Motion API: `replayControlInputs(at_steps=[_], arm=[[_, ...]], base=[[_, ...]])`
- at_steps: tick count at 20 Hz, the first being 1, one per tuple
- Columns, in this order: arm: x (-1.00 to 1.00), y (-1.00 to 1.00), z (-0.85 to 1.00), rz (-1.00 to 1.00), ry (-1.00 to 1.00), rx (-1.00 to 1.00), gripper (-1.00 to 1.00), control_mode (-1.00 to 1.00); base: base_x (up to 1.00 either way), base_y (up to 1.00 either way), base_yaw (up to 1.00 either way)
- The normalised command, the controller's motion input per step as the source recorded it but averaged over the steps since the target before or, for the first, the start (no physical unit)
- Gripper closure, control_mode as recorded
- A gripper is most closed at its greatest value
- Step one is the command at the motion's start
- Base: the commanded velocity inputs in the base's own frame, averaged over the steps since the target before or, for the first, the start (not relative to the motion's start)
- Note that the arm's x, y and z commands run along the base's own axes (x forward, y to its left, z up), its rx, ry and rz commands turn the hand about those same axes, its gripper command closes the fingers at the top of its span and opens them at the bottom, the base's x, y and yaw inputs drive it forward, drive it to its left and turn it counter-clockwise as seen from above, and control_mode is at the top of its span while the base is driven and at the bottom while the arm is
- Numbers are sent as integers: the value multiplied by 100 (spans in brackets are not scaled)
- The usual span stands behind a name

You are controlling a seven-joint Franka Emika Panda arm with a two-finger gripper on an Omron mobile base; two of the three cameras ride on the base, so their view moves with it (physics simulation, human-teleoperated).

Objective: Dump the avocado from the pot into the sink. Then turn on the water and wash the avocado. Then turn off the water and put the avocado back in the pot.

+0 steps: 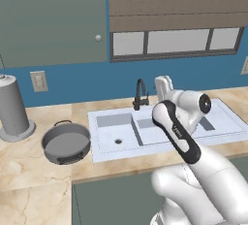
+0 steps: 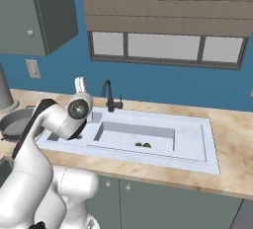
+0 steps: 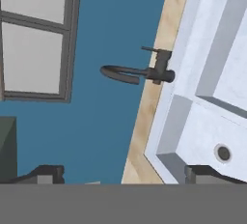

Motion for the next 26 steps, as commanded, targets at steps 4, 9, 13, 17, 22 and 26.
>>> replayControlInputs(at_steps=[4, 9, 13, 17, 22, 26], arm=[[10, -59, 19, 0, 3, 11, -100, -100], [1, -58, 7, 0, 7, 7, -100, -100], [0, -46, 0, 0, 16, 7, -100, -100], [23, -10, -3, 0, 20, 9, -100, -100], [40, 0, -10, 2, 11, 2, -100, -100], [32, 0, -11, 4, 16, 0, -100, -100]], base=[[0, 0, 0], [0, 0, 0], [0, 0, 0], [0, 0, 0], [0, 0, 0], [0, 0, 0]])
